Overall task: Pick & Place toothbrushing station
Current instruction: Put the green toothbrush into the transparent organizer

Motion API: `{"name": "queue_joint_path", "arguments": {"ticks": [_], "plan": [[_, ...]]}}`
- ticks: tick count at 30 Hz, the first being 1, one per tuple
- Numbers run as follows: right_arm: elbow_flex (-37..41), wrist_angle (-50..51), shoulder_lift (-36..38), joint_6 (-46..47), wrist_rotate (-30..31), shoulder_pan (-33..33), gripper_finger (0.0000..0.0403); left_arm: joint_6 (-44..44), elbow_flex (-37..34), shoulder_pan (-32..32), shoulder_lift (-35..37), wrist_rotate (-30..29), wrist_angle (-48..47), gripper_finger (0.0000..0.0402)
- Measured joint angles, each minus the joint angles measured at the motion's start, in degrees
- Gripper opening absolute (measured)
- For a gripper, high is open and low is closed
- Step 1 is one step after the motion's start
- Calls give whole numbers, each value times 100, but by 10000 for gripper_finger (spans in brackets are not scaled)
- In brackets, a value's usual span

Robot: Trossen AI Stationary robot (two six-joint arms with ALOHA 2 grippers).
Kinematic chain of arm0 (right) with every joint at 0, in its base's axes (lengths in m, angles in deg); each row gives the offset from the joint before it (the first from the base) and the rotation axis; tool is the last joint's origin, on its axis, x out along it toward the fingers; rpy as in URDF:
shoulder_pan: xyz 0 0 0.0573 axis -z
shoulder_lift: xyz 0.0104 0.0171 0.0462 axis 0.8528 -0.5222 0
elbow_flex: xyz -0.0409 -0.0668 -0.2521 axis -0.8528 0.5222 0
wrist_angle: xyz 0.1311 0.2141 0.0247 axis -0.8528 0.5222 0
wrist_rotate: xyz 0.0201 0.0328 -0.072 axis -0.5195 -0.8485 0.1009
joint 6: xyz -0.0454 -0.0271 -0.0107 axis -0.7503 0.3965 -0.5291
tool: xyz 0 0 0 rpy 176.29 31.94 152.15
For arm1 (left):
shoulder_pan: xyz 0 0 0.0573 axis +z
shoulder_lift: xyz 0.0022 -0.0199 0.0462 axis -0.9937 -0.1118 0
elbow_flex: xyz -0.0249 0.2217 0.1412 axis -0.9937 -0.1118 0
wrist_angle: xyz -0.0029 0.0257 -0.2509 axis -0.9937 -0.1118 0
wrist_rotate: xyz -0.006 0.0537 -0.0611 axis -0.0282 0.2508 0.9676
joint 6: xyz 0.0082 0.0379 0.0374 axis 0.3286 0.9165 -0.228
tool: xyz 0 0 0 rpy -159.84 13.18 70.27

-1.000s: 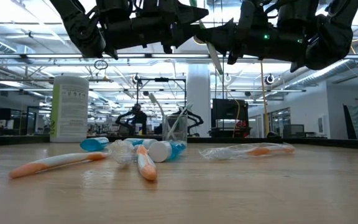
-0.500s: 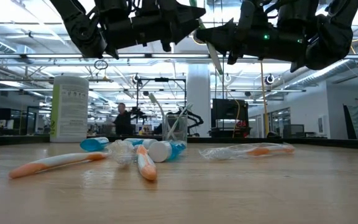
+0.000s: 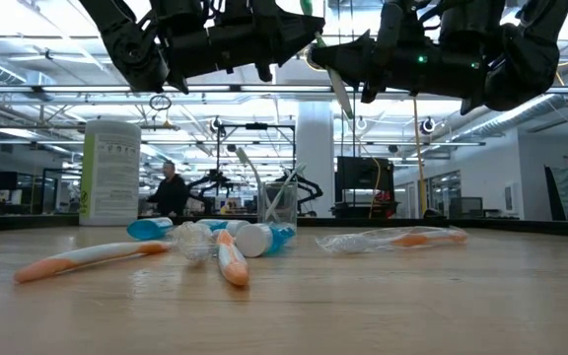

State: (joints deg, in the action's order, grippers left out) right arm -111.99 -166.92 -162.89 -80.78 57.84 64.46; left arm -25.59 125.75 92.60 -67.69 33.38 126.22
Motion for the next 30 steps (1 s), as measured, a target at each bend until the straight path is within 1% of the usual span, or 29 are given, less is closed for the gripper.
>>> {"name": "queue_joint_path", "arguments": {"ticks": [6,11,15,17,21,25,28,30], "plan": [[0,89,2,0,-9,-2,10,26,-2,2,0,229,-3,46],[0,94,2,17,-7,-2,10,48,-2,10,0,254,-3,17],[0,178,7,119,22,-2,11,-147,-2,88,0,257,-13,15],[0,245,7,268,99,1,23,-282,-2,173,35,279,-70,19],[2,631,4,680,606,-4,72,-313,-2,354,294,247,-193,16],[4,1013,4,918,898,-1,110,-226,-2,591,684,172,-769,15],[4,1305,4,1016,914,0,128,-120,-2,813,1020,-86,-1213,15],[4,1446,4,1034,896,4,135,109,-2,1002,1193,-411,-1397,15]]}}
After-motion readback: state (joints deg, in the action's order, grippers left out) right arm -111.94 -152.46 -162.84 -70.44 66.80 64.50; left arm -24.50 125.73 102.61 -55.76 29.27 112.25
